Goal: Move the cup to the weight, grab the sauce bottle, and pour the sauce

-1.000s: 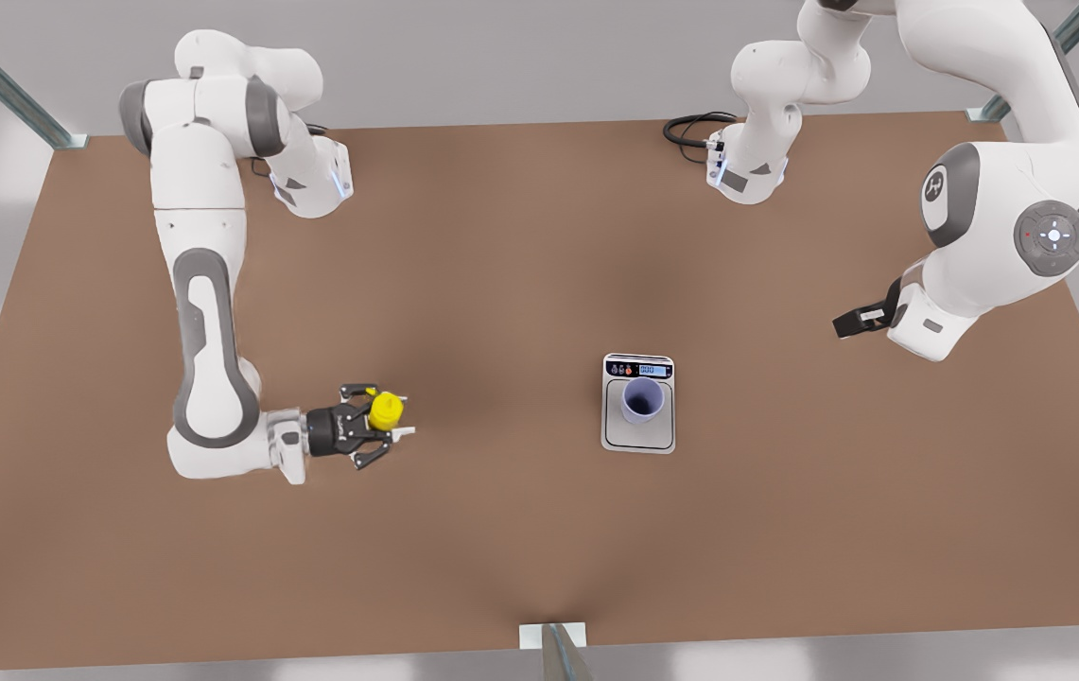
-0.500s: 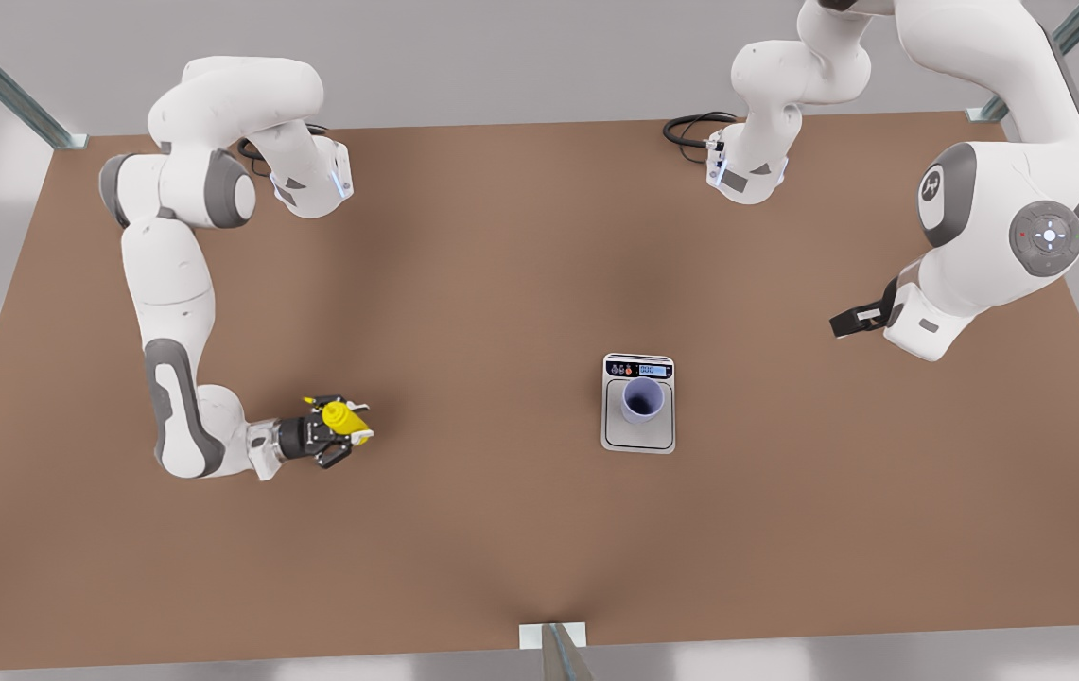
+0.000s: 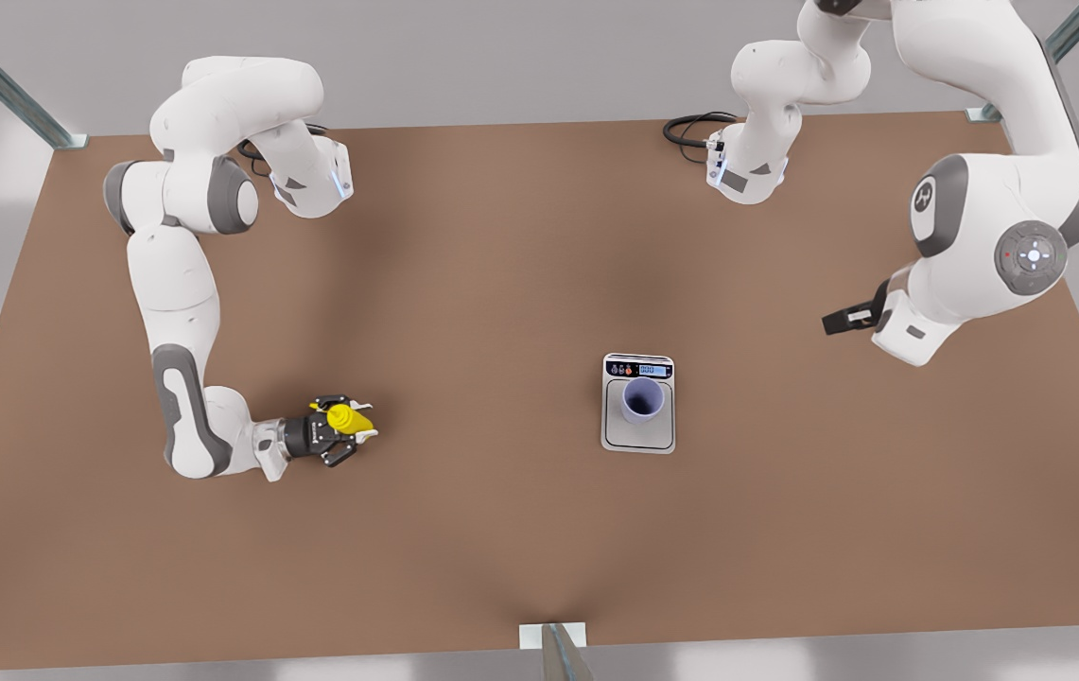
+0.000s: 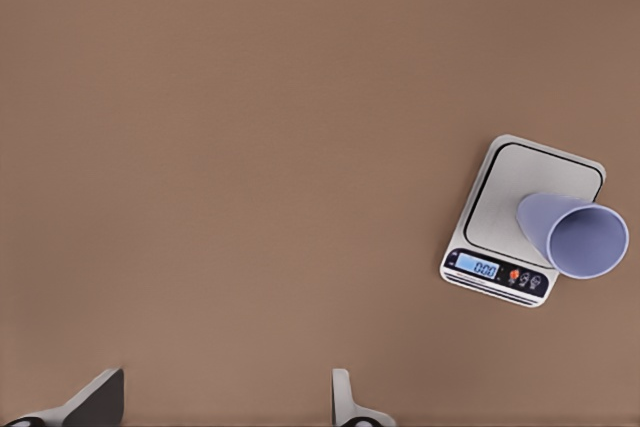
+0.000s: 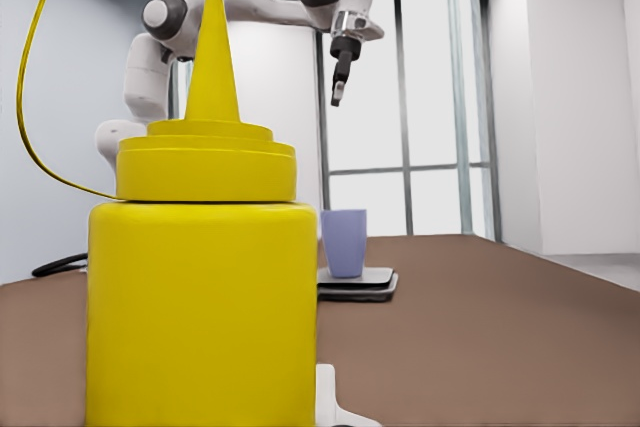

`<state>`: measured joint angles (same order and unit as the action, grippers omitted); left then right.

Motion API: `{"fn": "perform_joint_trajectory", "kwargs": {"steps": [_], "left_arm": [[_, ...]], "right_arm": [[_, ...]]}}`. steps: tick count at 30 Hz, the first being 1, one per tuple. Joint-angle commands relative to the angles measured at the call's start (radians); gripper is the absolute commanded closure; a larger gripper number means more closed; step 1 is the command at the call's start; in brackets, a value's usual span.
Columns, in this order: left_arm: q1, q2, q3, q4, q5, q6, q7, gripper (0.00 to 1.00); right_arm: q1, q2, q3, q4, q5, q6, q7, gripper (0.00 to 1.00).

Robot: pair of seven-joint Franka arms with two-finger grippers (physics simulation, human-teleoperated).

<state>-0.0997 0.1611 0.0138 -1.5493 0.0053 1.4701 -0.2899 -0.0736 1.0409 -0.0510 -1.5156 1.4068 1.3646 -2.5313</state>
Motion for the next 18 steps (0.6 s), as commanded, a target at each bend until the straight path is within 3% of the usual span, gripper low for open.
{"fn": "perform_joint_trajectory", "kwargs": {"steps": [1,9,10,11,12,18], "left_arm": [[0.000,0.000,0.000,0.000,-0.001,-0.001,0.001,0.00],[0.000,0.009,0.000,0.000,-0.001,-0.007,0.000,0.00],[-0.002,0.009,0.000,0.002,-0.001,-0.007,0.000,0.00],[-0.002,0.009,0.000,0.000,-0.001,-0.008,0.000,0.00],[-0.002,0.009,0.000,0.002,-0.001,-0.010,0.000,0.00],[-0.002,0.009,0.000,0.002,-0.001,-0.010,0.000,0.00]], "right_arm": [[-0.002,0.002,-0.001,0.003,-0.026,-0.013,-0.006,0.58],[0.000,0.021,0.000,0.005,-0.022,-0.005,-0.026,0.57],[-0.002,0.021,0.000,0.003,-0.022,-0.006,-0.011,0.50],[0.000,0.018,0.000,-0.001,-0.022,-0.006,-0.009,0.34],[0.000,0.016,0.000,-0.003,-0.022,-0.006,-0.010,0.00],[0.000,0.016,0.000,-0.003,-0.022,-0.007,-0.009,0.00]]}}
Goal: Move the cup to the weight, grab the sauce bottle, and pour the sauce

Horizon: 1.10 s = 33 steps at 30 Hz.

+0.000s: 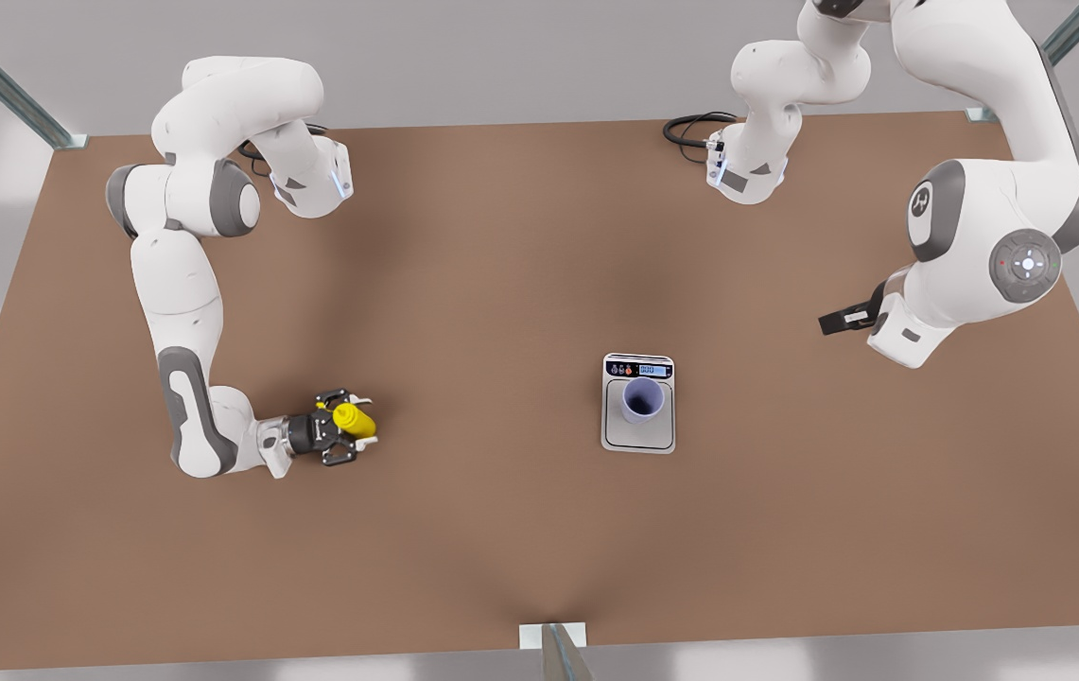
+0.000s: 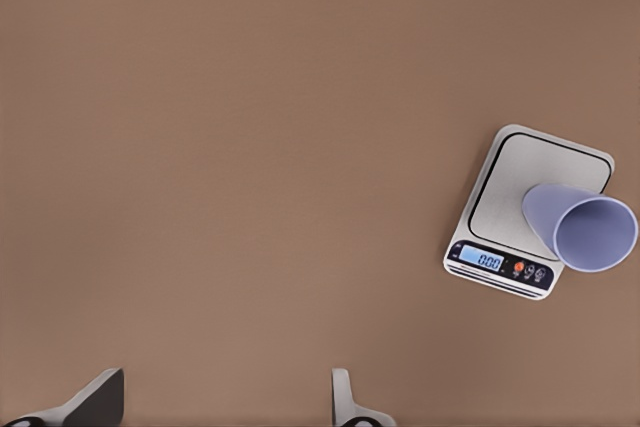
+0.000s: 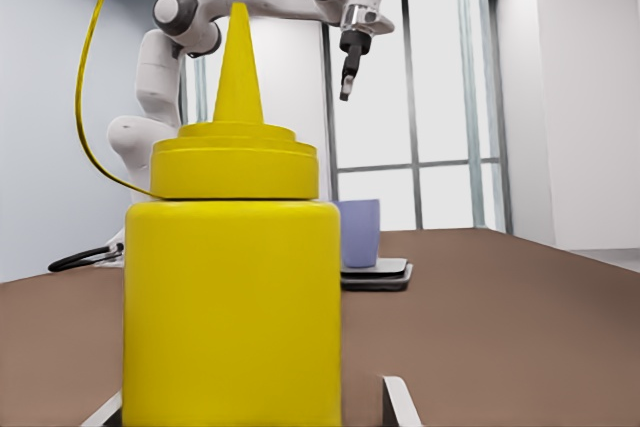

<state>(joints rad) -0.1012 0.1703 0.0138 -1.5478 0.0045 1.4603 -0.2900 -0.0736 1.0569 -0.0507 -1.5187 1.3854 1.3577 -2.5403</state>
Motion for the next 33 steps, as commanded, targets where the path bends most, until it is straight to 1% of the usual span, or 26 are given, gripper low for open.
{"fn": "perform_joint_trajectory", "kwargs": {"steps": [1,7,12,16,18,19,20,21,22,23,24,25,26,27,28,29,31,33], "left_arm": [[0.000,0.000,0.000,0.000,0.000,0.000,0.000,0.00],[0.000,0.000,0.000,0.000,0.000,0.002,0.000,0.00],[0.000,0.000,-0.002,0.000,0.000,0.002,0.000,0.00],[-0.002,0.000,-0.002,0.000,0.002,0.002,0.000,0.00],[-0.002,0.000,-0.002,0.000,0.002,0.000,0.000,0.00],[0.000,0.000,-0.002,0.000,0.002,0.002,0.000,0.00],[0.000,0.000,-0.002,0.000,0.002,0.002,0.000,0.00],[0.000,0.000,-0.002,0.000,0.002,0.002,0.000,0.00],[0.000,0.000,-0.002,0.000,0.002,0.002,0.000,0.00],[-0.002,0.000,-0.002,0.000,0.002,0.002,0.000,0.00],[-0.002,0.000,-0.002,0.000,0.002,0.002,0.000,0.00],[-0.002,0.000,-0.002,0.000,0.002,0.002,0.000,0.00],[-0.002,0.000,-0.002,0.000,0.002,0.002,0.000,0.00],[-0.002,0.000,-0.002,0.000,0.002,0.002,-0.001,0.00],[-0.002,0.000,-0.002,0.000,0.002,0.002,-0.001,0.00],[-0.002,0.000,-0.002,0.000,0.002,0.002,-0.001,0.00],[-0.002,0.000,-0.002,0.000,0.002,0.002,-0.001,0.00],[-0.002,0.000,-0.002,0.000,0.002,0.002,-0.001,0.00]], "right_arm": [[0.000,0.000,0.000,0.000,0.000,0.000,0.000,0.00],[0.002,0.000,0.000,0.000,0.000,-0.002,0.003,0.00],[-0.038,0.000,0.000,0.000,-0.039,0.000,0.000,0.00],[-0.106,-0.005,0.000,-0.009,-0.112,-0.002,0.003,0.00],[-0.216,-0.031,0.000,-0.034,-0.226,-0.009,0.014,0.00],[-0.334,-0.090,0.003,-0.014,-0.342,-0.048,0.133,0.00],[-0.440,-0.218,0.026,0.022,-0.477,-0.084,0.314,0.00],[-0.491,-0.353,0.043,0.025,-0.535,-0.114,0.549,0.00],[-0.476,-0.457,0.043,0.025,-0.562,-0.114,0.702,0.00],[-0.405,-0.622,0.041,0.026,-0.644,-0.076,0.939,0.00],[-0.278,-0.756,0.034,0.026,-0.756,0.027,1.147,0.00],[-0.165,-0.859,0.038,0.023,-0.920,0.128,1.468,0.00],[-0.053,-0.884,0.038,0.025,-1.098,0.175,1.803,0.00],[0.021,-0.885,0.038,0.026,-1.221,0.221,2.178,0.00],[0.064,-0.885,0.041,0.025,-1.375,0.247,2.420,0.00],[0.071,-0.882,0.045,0.026,-1.388,0.267,2.548,0.00],[0.120,-0.861,0.043,0.124,-1.441,0.255,2.549,0.00],[0.118,-0.827,0.041,0.124,-1.442,0.256,2.551,0.00]]}}
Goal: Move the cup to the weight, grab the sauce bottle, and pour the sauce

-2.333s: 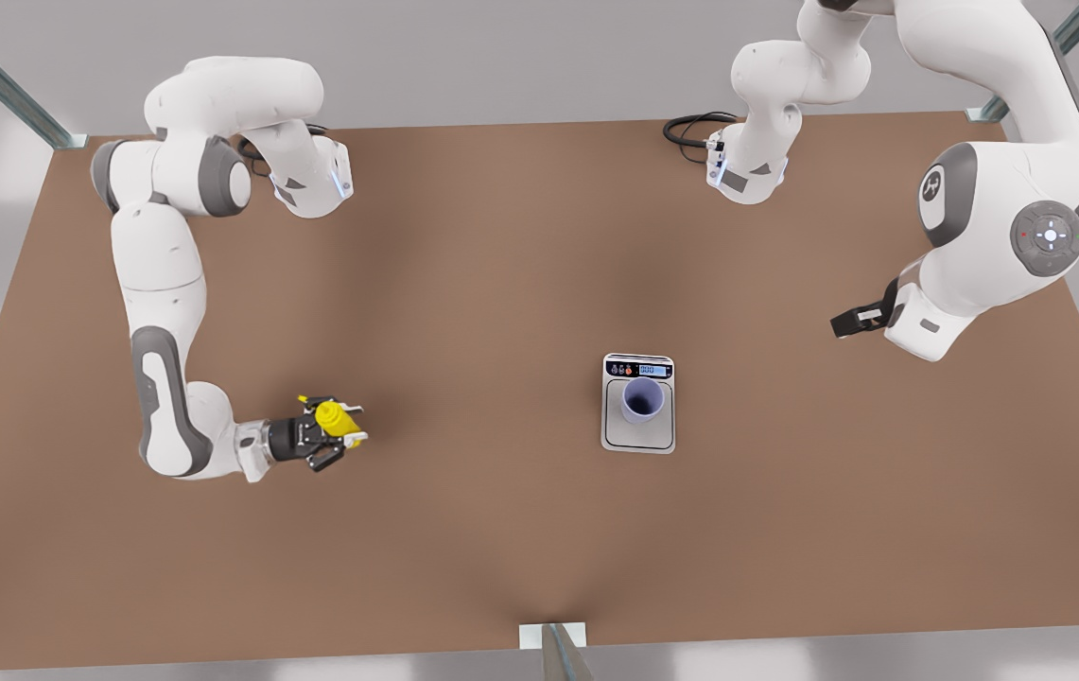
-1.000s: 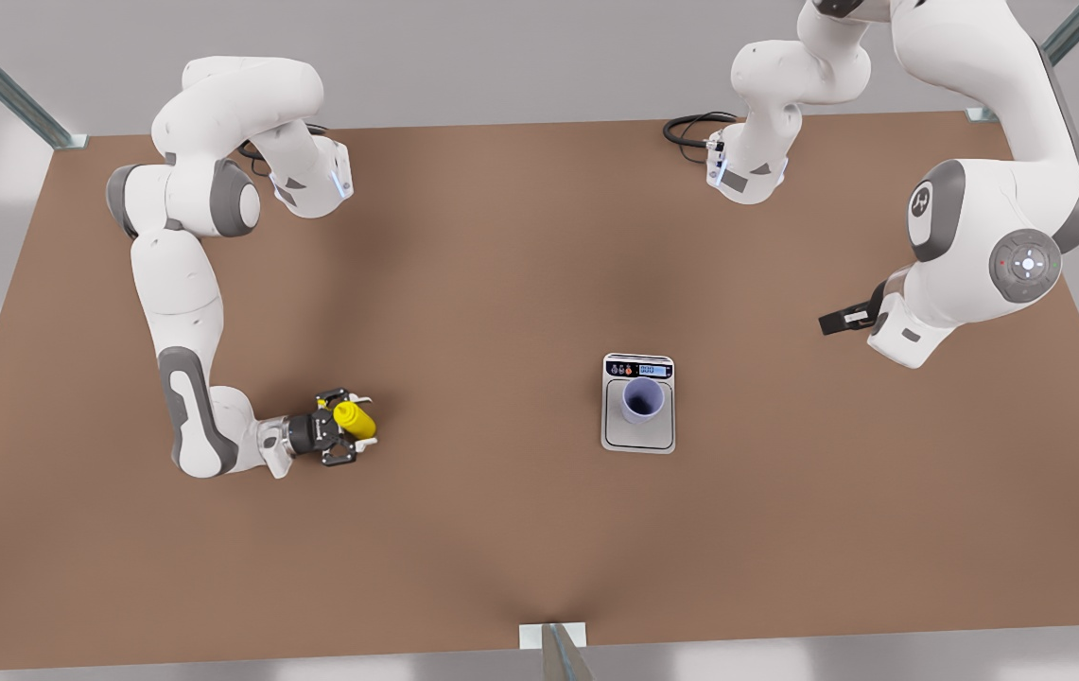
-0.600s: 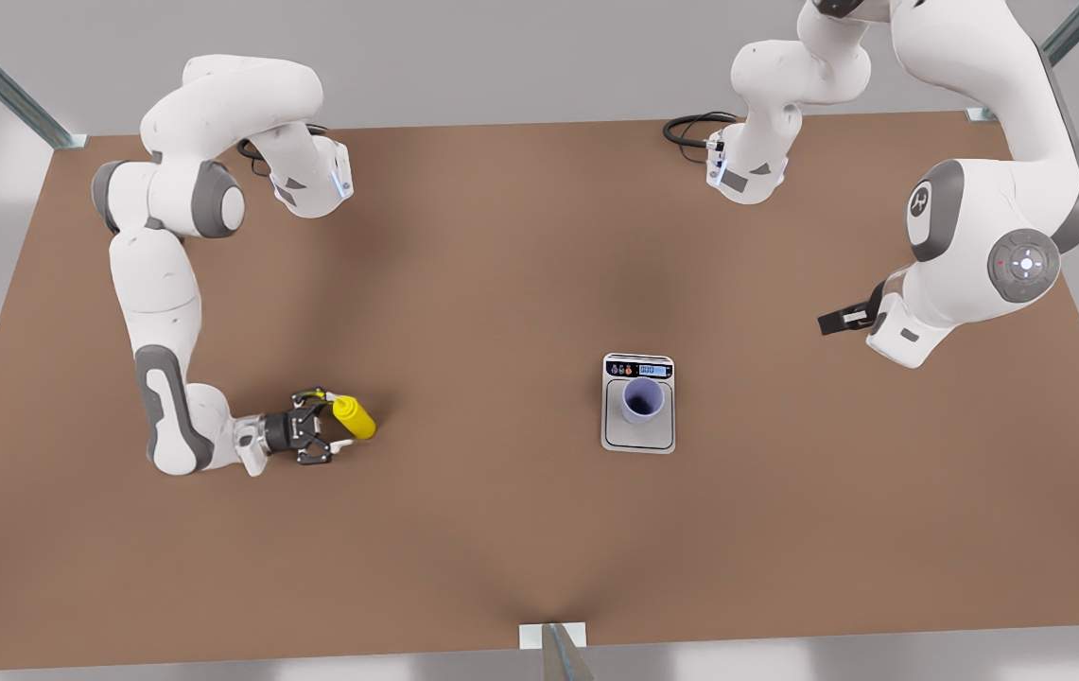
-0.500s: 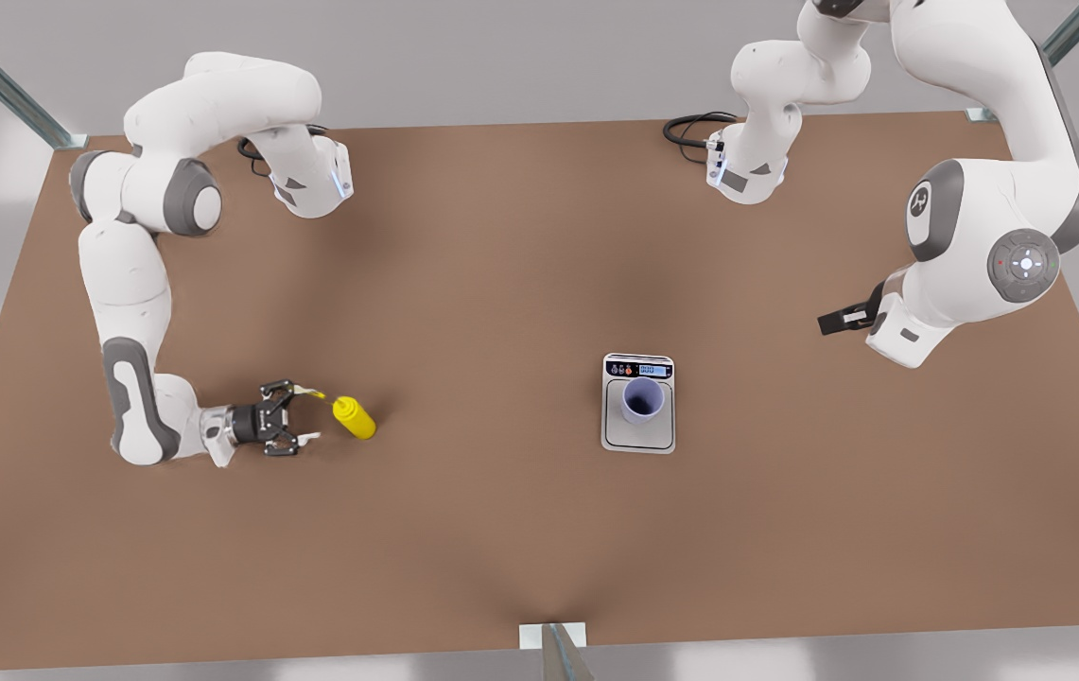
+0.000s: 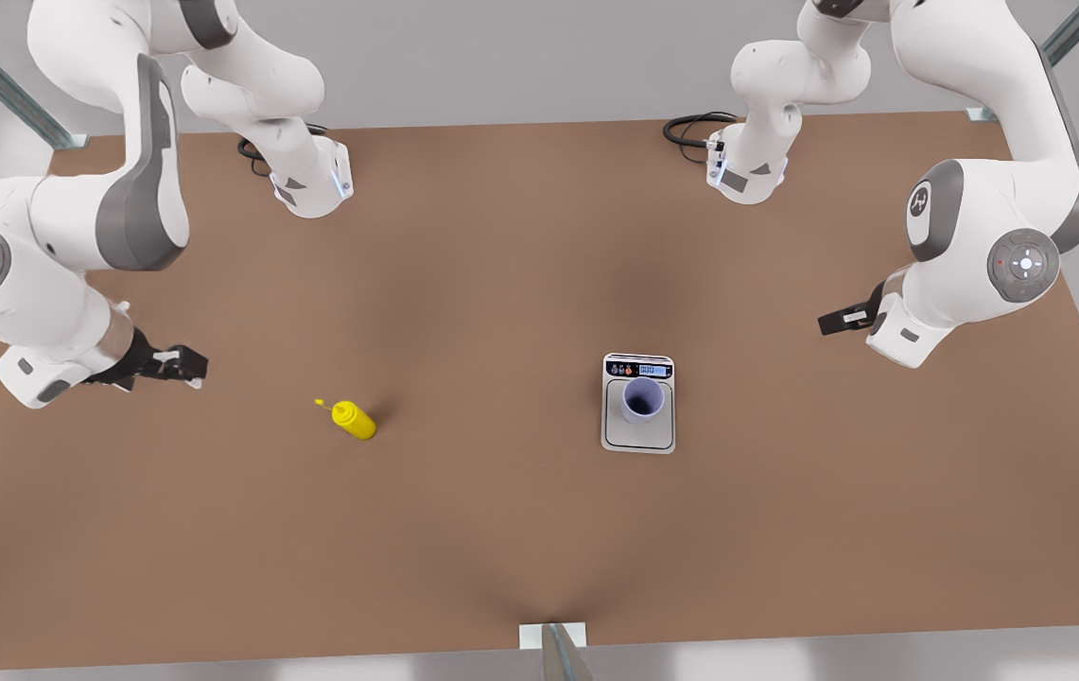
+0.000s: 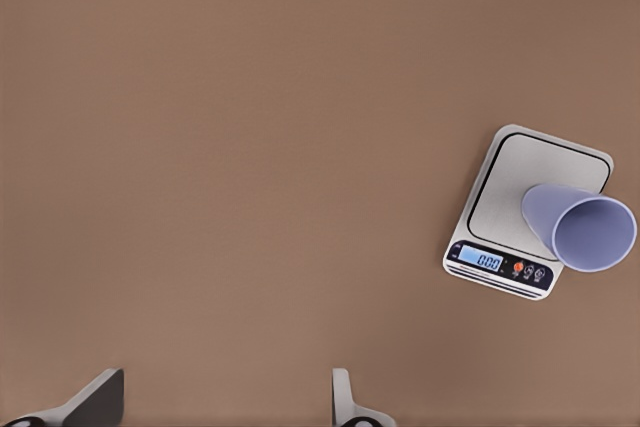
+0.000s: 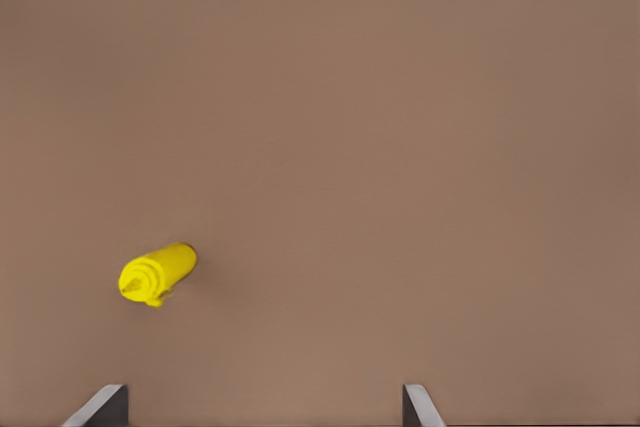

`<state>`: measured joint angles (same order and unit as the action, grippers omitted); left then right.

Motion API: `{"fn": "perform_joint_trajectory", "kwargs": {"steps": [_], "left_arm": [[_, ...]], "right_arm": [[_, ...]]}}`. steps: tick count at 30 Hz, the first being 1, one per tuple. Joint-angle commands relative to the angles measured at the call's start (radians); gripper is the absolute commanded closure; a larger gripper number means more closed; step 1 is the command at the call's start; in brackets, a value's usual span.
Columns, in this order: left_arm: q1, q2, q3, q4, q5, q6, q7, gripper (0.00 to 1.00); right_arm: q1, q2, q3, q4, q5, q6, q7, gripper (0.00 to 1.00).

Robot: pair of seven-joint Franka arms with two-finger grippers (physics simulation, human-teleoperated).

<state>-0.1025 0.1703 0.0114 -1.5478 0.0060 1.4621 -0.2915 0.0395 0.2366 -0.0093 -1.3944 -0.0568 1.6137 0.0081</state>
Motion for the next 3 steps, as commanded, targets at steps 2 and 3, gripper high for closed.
{"fn": "perform_joint_trajectory", "kwargs": {"steps": [2,3], "left_arm": [[0.000,0.000,-0.001,0.000,0.000,0.001,0.000,0.00],[0.000,0.000,0.001,0.000,0.000,0.001,0.000,0.00]], "right_arm": [[0.002,0.003,0.000,-0.003,0.000,0.000,0.000,0.00],[0.002,0.006,0.000,-0.003,0.000,0.000,0.000,0.00]]}}
